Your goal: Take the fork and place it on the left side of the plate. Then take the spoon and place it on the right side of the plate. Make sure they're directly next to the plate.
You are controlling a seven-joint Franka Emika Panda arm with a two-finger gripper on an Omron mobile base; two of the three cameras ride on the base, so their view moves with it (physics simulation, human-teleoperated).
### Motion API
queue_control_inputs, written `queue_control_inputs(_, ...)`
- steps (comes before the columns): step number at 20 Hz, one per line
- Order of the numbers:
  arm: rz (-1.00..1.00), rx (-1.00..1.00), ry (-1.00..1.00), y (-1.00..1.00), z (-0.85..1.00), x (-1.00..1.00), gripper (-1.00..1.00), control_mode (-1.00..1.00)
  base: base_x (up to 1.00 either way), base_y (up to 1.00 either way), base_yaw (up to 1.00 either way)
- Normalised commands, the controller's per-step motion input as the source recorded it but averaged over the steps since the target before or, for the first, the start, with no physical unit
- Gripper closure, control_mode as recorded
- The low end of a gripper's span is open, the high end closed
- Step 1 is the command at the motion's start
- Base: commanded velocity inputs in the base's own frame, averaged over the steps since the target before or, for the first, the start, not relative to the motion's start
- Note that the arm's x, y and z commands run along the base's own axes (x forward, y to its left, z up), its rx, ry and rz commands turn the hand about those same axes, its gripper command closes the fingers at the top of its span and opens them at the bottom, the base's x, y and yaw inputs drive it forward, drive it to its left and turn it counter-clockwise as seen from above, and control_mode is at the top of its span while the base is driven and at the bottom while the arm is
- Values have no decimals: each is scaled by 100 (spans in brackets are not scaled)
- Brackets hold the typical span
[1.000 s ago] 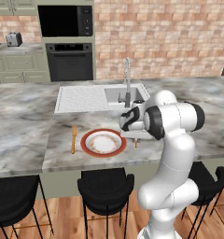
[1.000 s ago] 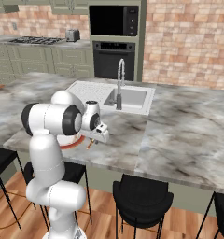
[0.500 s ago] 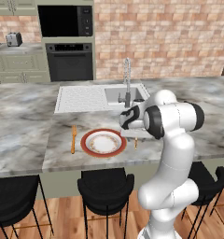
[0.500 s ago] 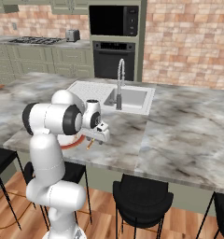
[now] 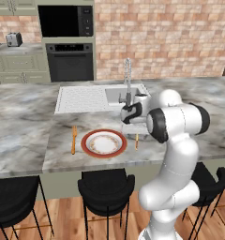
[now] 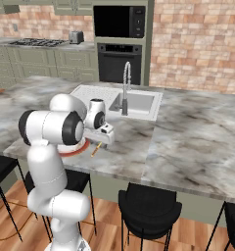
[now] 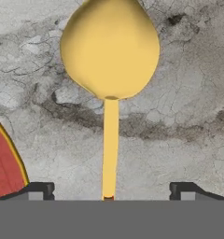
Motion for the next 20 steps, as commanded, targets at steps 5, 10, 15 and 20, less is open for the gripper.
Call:
queue_control_inputs(5,0,0,7,1,42,-38,-100,-100,0,0,0)
queue_control_inputs(10,4,-3,0,0,24,-63,-100,-100,0,0,0)
queue_control_inputs(15,6,-1,6,0,22,-68,-100,-100,0,0,0)
queue_control_inputs(20,5,0,9,0,15,-77,-100,-100,0,0,0)
